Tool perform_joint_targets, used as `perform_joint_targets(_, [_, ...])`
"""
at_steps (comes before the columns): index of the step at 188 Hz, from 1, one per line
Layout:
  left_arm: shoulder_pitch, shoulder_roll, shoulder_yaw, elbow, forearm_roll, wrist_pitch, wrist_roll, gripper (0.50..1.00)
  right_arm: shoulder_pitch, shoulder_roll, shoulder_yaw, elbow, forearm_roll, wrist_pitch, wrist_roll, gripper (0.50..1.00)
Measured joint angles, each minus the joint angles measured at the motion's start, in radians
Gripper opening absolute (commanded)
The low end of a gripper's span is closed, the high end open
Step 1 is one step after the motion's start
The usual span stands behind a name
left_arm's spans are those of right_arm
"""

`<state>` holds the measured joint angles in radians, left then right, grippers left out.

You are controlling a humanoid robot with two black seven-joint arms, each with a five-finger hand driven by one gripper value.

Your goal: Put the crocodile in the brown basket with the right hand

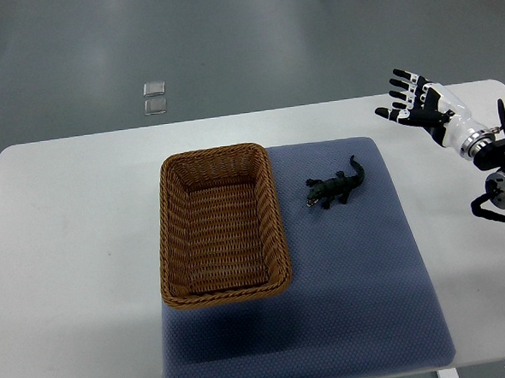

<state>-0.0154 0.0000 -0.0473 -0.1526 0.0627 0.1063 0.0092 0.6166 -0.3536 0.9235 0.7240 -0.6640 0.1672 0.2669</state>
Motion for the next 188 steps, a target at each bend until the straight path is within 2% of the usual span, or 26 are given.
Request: perform_joint_targets(188, [0.003, 0.000, 0.002, 0.005, -0.001, 0.001, 0.000, 1.000, 0.002, 0.002, 0.002, 0.001, 0.003, 0.005, 0.002, 0.928])
